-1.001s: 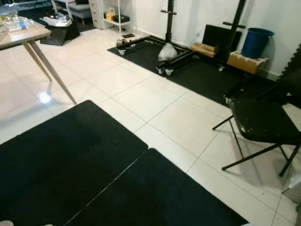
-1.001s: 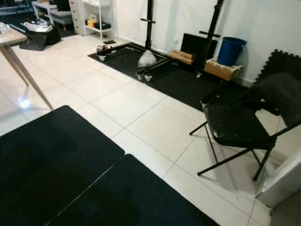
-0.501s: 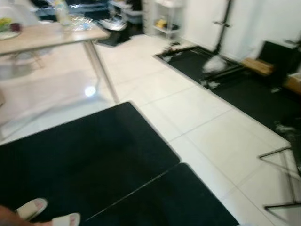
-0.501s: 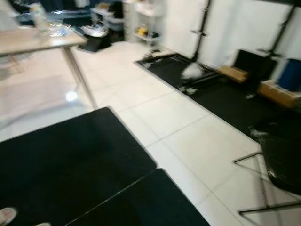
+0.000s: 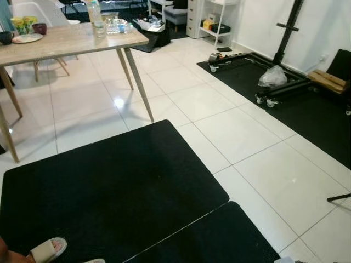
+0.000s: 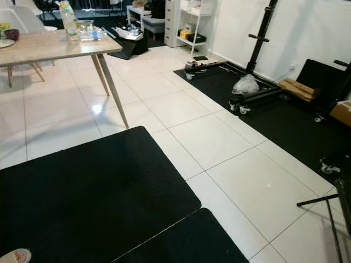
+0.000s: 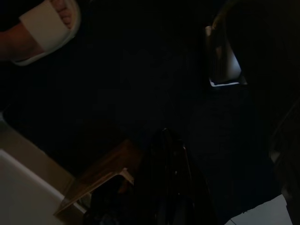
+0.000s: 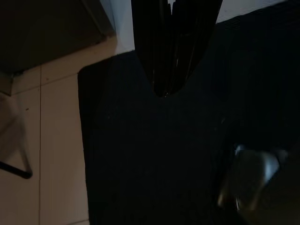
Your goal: Restocking fridge
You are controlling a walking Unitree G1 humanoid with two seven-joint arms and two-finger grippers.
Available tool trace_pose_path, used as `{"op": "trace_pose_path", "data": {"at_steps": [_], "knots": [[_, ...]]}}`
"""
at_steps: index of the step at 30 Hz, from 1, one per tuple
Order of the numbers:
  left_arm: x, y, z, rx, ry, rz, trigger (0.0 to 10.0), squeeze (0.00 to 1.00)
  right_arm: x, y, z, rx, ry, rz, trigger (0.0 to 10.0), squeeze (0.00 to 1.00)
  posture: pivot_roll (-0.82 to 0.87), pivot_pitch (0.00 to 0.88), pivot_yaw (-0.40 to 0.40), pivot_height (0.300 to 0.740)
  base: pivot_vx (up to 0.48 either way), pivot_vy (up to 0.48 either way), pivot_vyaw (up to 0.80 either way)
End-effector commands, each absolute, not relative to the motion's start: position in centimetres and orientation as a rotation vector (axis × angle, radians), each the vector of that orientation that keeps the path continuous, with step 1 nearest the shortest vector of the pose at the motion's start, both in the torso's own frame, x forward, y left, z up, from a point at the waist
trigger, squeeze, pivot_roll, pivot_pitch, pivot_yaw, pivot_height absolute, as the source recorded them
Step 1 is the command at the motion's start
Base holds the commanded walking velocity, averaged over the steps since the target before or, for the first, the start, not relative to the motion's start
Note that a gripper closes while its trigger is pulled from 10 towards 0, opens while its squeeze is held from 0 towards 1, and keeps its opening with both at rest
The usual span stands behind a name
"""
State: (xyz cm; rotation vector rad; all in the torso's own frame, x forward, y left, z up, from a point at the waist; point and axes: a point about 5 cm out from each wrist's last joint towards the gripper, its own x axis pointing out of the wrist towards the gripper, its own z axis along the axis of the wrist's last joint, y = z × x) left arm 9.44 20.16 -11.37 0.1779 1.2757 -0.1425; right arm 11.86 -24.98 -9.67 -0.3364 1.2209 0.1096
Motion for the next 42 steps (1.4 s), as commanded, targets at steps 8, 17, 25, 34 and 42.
{"op": "trace_pose_path", "data": {"at_steps": [8,17,25,34,42], "knots": [[12.99,18.63,-10.52,0.154,1.131,-0.167,10.0,0.0,12.41,-25.14,-9.46,-0.345,1.209,0.103,10.0,0.0,-0.02,0.0,-0.037,0.74,0.282,0.0,0.0],[12.87,18.7,-10.56,0.151,1.135,-0.163,10.0,0.0,12.4,-24.85,-9.54,-0.339,1.209,0.111,10.0,0.0,-0.02,0.0,-0.038,0.74,0.278,0.0,0.0],[12.82,18.58,-10.59,0.148,1.136,-0.163,10.0,0.0,12.38,-24.85,-9.54,-0.336,1.209,0.109,10.0,0.0,-0.02,0.0,-0.037,0.74,0.28,0.0,0.0],[12.73,18.37,-10.64,0.144,1.138,-0.164,10.0,0.0,12.31,-24.69,-9.61,-0.328,1.211,0.113,10.0,0.0,-0.02,0.0,-0.037,0.74,0.277,0.0,0.0],[12.62,18.24,-10.7,0.142,1.142,-0.162,10.0,0.0,12.21,-24.66,-9.65,-0.326,1.213,0.114,10.0,0.0,-0.02,0.0,-0.039,0.74,0.281,0.0,0.0]]}}
